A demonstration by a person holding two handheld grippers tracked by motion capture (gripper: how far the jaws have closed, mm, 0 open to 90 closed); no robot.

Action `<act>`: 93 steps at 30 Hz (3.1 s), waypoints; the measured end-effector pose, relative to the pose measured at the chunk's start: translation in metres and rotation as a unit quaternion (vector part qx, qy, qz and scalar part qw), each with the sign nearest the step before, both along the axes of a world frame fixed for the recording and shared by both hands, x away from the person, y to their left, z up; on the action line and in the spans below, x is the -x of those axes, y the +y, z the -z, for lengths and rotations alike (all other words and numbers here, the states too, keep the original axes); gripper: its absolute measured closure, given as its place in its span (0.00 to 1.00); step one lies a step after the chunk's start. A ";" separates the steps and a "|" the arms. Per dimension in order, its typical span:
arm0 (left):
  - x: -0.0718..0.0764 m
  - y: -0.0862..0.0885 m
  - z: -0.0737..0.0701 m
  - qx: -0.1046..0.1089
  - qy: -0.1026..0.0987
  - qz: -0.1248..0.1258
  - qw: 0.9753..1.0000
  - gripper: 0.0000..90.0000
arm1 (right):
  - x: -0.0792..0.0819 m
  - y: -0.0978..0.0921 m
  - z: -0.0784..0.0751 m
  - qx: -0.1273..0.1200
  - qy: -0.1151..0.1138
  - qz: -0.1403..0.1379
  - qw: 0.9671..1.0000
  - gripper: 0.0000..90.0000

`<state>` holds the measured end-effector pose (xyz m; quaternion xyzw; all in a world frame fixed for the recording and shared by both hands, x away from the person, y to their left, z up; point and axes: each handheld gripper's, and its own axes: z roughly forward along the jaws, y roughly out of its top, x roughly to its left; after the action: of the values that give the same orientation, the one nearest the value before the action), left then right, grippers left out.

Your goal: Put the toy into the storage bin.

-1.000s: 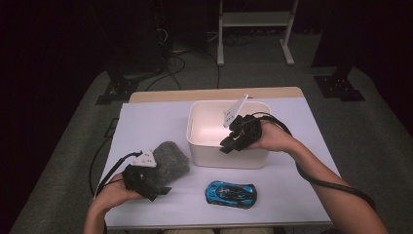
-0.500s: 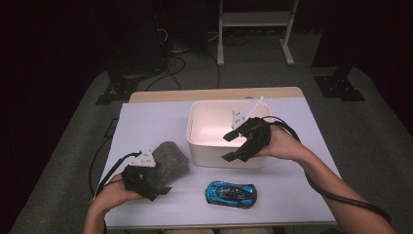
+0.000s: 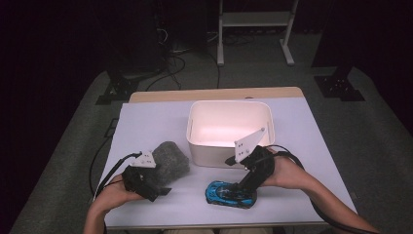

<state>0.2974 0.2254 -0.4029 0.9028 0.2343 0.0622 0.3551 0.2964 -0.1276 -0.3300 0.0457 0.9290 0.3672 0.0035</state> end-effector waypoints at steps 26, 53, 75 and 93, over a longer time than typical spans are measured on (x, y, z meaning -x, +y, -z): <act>0.002 -0.001 0.000 -0.004 0.005 0.000 1.000 0.05 | 0.007 -0.006 0.100 0.040 0.015 0.059 0.997 0.18; 0.002 -0.001 0.003 -0.010 0.012 0.008 1.000 0.05 | 0.013 -0.009 0.122 0.044 0.005 0.070 0.997 0.15; 0.003 -0.001 0.003 -0.008 0.016 0.012 1.000 0.05 | 0.012 -0.004 0.121 0.042 -0.007 0.069 0.997 0.27; 0.003 0.001 0.003 -0.007 0.021 0.013 1.000 0.04 | 0.005 -0.011 0.122 0.020 -0.003 0.043 0.999 0.28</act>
<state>0.2942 0.2259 -0.4060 0.9093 0.2296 0.0406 0.3446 0.2909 -0.1381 -0.4522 0.0846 0.9331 0.3486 0.0235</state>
